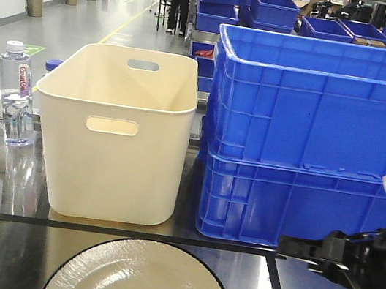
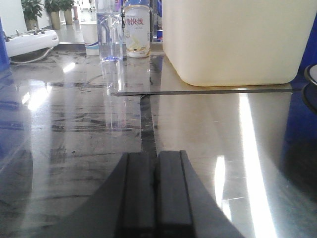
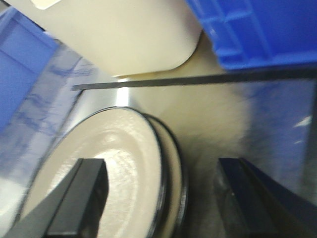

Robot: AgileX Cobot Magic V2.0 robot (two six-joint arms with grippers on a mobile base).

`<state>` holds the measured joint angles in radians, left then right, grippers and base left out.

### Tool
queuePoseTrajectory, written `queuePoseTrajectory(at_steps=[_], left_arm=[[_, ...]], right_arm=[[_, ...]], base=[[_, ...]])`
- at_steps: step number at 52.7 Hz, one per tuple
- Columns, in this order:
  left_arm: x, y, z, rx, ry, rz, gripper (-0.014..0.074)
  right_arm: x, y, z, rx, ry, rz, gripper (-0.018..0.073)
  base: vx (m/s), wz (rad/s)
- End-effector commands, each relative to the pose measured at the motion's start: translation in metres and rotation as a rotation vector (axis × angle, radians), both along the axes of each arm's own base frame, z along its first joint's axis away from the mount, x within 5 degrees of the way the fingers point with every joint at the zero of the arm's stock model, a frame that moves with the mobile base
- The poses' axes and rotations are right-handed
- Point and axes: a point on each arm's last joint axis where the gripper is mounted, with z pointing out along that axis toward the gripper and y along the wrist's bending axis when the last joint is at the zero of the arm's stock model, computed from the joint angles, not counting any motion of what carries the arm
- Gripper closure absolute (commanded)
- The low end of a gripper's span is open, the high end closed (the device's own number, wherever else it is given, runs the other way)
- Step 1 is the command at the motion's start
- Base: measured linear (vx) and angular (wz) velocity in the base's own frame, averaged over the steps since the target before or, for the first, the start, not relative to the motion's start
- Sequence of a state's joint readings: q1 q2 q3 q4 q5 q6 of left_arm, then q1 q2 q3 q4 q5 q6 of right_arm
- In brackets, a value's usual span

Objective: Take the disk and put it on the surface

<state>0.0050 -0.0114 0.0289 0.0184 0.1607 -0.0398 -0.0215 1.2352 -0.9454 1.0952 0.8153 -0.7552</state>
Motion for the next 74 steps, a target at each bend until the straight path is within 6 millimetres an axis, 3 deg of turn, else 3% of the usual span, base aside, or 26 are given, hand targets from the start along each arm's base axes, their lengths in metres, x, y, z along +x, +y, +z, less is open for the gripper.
queuePoseTrajectory(at_steps=[1,9,23,31,38,48,57,65,74], left_arm=[[-0.001,0.0,0.015,-0.005,-0.111,0.003,0.0605],[-0.001,0.0,0.015,-0.005,-0.111,0.003,0.0605],[-0.001,0.0,0.015,-0.005,-0.111,0.003,0.0605],[-0.001,0.0,0.015,-0.005,-0.111,0.003,0.0605],[-0.001,0.0,0.015,-0.005,-0.111,0.003,0.0605],[-0.001,0.0,0.015,-0.005,-0.111,0.003,0.0605],[-0.001,0.0,0.015,-0.005,-0.111,0.003,0.0605],[-0.001,0.0,0.015,-0.005,-0.111,0.003,0.0605],[-0.001,0.0,0.015,-0.005,-0.11,0.003,0.0605]], right_arm=[[-0.017,-0.005,0.03,-0.06,-0.136,-0.055,0.0127],[-0.061,-0.018,0.039,-0.251,-0.253,-0.142,0.0312],[-0.125,-0.038,0.012,-0.451,-0.324,-0.318,0.0574],[-0.141,-0.049,-0.011,-0.463,-0.397,-0.472,0.0571],[-0.146,-0.055,-0.036,-0.43,-0.563,-0.59,0.0569],[-0.157,-0.052,-0.08,-0.458,-0.811,-0.578,0.0568],[-0.181,-0.049,-0.118,-0.354,-0.848,-0.582,0.0568],[-0.195,-0.047,-0.127,-0.354,-0.806,-0.505,0.0568],[-0.193,-0.046,-0.135,-0.378,-0.722,-0.463,0.0568]], base=[[0.0,0.0],[0.0,0.0],[0.0,0.0],[0.0,0.0],[0.0,0.0],[0.0,0.0],[0.0,0.0],[0.0,0.0],[0.0,0.0]])
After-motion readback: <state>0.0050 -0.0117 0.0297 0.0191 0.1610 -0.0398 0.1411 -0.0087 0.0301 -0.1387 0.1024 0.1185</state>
